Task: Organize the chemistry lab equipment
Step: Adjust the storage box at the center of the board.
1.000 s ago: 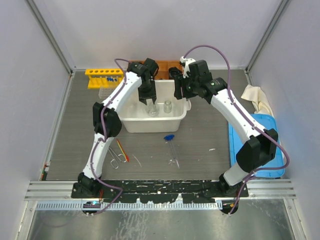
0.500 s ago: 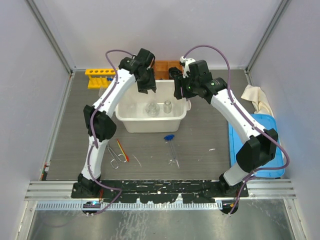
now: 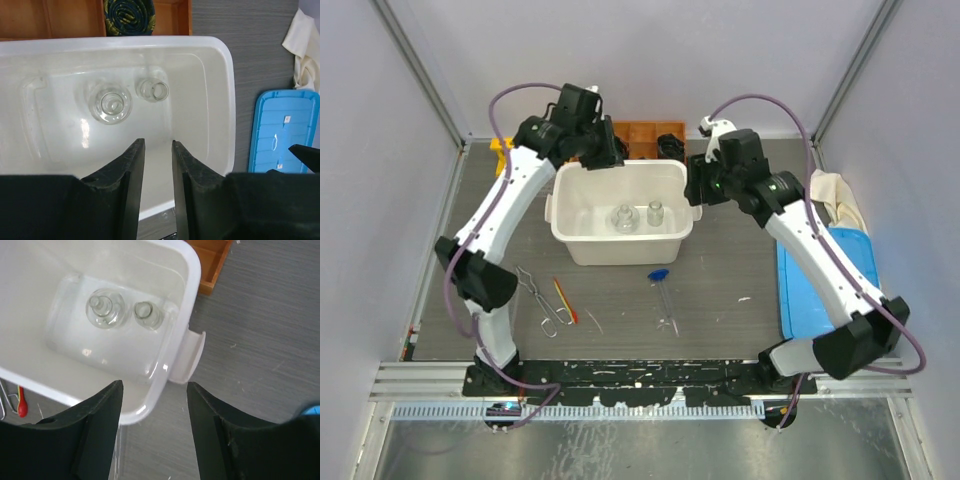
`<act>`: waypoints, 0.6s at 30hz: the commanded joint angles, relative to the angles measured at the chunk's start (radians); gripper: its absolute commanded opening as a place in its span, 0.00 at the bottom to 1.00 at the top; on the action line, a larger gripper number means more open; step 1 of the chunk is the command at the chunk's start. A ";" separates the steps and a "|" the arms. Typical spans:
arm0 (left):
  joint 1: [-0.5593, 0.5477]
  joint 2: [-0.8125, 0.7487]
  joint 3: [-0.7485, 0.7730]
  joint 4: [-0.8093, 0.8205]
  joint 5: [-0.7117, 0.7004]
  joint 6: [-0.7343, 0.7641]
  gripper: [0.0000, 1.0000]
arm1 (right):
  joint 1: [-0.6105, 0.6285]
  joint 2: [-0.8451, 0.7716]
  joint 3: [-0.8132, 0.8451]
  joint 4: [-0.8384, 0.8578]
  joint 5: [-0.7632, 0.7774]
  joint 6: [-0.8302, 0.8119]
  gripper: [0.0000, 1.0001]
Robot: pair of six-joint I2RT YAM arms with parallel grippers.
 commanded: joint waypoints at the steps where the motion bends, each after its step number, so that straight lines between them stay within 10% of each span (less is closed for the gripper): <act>1: 0.003 -0.191 -0.123 0.164 0.017 0.055 0.25 | -0.004 -0.140 -0.082 -0.086 0.039 0.044 0.56; 7: 0.031 -0.288 -0.256 0.182 0.044 0.069 0.16 | 0.004 -0.274 -0.295 -0.200 -0.008 0.110 0.34; 18: 0.033 -0.364 -0.374 0.204 0.148 0.040 0.20 | 0.376 -0.497 -0.694 -0.097 0.035 0.479 0.49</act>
